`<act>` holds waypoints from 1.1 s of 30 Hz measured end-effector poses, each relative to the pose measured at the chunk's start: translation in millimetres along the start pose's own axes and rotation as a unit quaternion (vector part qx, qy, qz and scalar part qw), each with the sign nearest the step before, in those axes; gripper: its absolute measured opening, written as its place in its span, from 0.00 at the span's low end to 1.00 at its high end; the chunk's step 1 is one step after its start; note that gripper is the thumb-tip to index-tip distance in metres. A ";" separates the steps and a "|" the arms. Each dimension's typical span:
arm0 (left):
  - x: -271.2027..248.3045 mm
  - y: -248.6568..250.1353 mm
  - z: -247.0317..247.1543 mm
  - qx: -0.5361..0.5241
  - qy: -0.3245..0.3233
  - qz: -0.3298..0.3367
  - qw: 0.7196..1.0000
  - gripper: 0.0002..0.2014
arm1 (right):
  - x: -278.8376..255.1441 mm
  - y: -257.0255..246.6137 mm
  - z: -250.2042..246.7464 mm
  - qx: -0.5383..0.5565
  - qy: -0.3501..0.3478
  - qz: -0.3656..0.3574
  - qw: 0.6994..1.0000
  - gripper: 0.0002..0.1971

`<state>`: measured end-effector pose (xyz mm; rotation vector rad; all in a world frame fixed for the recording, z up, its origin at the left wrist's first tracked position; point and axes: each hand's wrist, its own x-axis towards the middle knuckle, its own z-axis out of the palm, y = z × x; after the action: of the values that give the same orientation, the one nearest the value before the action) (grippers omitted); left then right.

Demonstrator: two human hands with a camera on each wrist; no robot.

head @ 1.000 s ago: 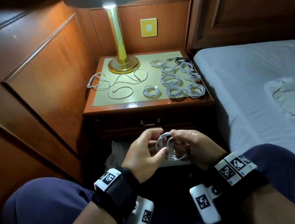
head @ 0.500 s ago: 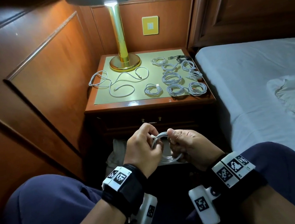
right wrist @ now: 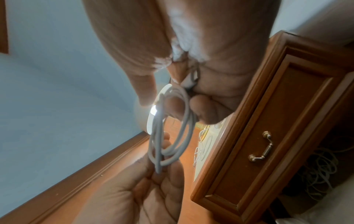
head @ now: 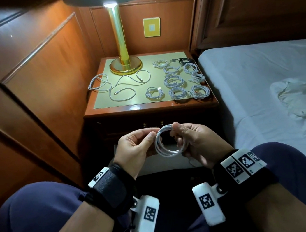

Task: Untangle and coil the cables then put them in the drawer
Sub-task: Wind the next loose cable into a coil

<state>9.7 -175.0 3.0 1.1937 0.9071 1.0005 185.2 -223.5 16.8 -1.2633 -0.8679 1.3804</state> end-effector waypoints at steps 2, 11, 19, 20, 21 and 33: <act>-0.8 4.4 -0.5 -0.008 0.044 0.014 0.999 0.06 | -0.3 -3.9 0.4 -0.033 0.008 -0.017 0.999 0.13; -25.0 31.3 -9.9 -0.024 0.009 0.036 0.999 0.16 | -14.7 -23.4 24.2 -0.176 0.054 -0.097 0.978 0.11; -36.1 66.0 -15.4 0.038 0.102 0.126 0.986 0.09 | -37.0 -46.5 44.1 -0.200 0.029 -0.162 0.966 0.06; -34.5 71.8 -15.7 0.042 0.105 0.131 0.985 0.09 | -37.1 -50.8 44.2 -0.212 0.026 -0.173 0.961 0.04; -32.6 77.9 -14.7 0.047 0.104 0.139 0.984 0.08 | -36.1 -54.7 43.6 -0.225 0.026 -0.182 0.957 0.01; 126.8 30.3 -16.7 0.091 0.140 0.112 0.980 0.07 | 120.6 -59.7 8.8 -0.398 0.084 -0.171 0.897 0.03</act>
<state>29.2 -47.0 25.7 1.3524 1.1202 1.3130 198.9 -92.8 47.4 -1.6919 -1.5296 0.6102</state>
